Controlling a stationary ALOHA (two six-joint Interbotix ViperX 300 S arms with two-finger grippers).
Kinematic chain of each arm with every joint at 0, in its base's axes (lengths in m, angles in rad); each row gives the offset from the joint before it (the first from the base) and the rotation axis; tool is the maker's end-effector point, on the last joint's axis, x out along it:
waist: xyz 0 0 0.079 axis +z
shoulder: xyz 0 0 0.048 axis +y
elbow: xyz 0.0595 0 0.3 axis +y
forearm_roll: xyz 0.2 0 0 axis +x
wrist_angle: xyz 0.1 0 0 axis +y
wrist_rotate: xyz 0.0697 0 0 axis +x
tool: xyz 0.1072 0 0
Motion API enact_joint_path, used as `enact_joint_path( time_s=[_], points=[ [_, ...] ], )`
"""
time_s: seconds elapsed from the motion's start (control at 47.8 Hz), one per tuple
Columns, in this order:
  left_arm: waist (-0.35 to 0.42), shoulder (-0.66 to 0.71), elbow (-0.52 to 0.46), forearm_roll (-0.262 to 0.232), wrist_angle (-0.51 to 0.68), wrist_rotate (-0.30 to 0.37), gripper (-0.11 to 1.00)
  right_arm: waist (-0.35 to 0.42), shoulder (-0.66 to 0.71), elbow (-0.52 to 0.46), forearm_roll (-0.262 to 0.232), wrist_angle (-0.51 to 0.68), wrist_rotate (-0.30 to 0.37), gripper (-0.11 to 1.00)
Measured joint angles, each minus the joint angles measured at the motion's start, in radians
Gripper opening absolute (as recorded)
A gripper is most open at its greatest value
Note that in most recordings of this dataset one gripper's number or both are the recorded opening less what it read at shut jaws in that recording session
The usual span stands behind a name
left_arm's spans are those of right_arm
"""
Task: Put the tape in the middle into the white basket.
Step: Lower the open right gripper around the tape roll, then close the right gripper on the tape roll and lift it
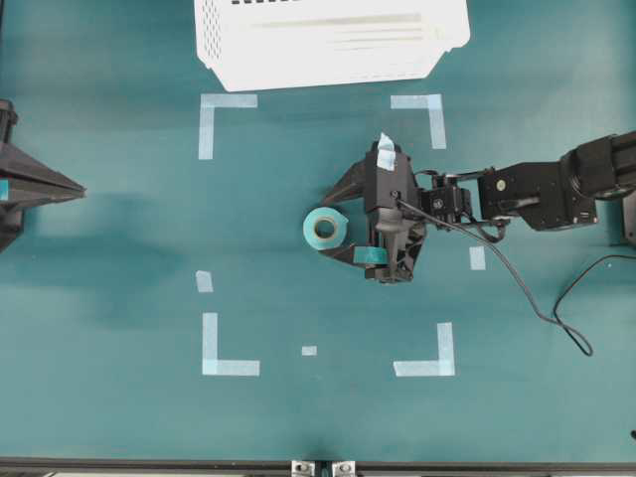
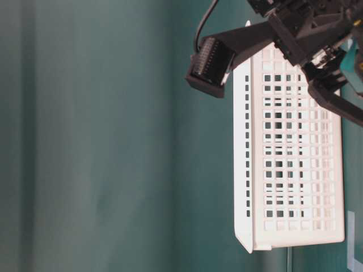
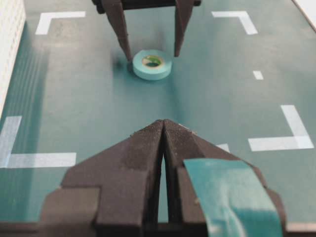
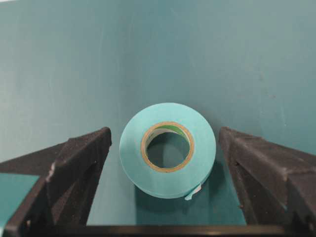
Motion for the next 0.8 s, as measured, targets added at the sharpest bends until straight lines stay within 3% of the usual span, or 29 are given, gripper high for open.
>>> enact_joint_path(
  time_s=[0.795],
  points=[
    [-0.002,0.0,0.0,0.0,0.0,0.0,-0.11,-0.003,0.041,-0.017,0.021,-0.002,0.0,0.98]
  ],
)
